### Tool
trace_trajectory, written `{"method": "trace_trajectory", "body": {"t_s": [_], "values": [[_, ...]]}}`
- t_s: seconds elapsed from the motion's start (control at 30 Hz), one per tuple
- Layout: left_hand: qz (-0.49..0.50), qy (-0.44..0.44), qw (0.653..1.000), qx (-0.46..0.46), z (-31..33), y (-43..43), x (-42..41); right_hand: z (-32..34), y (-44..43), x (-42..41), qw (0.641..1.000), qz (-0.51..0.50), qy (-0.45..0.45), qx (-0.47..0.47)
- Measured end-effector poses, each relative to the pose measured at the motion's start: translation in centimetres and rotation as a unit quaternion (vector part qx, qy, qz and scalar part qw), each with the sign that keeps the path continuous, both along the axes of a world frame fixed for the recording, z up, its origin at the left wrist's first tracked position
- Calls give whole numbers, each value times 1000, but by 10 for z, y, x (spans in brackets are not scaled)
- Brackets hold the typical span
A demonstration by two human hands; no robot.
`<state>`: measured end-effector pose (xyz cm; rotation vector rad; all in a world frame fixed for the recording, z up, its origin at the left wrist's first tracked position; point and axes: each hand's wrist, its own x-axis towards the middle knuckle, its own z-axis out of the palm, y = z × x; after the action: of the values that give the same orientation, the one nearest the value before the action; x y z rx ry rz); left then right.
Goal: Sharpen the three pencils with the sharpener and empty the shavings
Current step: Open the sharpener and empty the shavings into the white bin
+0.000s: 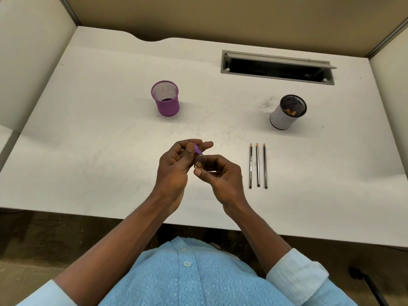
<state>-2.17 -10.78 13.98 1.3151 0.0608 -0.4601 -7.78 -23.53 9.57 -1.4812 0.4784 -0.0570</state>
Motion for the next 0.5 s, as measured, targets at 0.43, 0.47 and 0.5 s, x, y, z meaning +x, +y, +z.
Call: {"method": "trace_trajectory", "body": {"t_s": [0.43,0.47,0.5], "values": [[4,9,1000,0,0,-2,-1,2,-3,-4,1000,-8,-7,-23],[7,14,1000,-3,0,-2,-1,2,-3,-4,1000,-10,-8,-22],[11,19,1000,-6,0,-2,-1,3,-3,-5,1000,-11,-8,-20]]}}
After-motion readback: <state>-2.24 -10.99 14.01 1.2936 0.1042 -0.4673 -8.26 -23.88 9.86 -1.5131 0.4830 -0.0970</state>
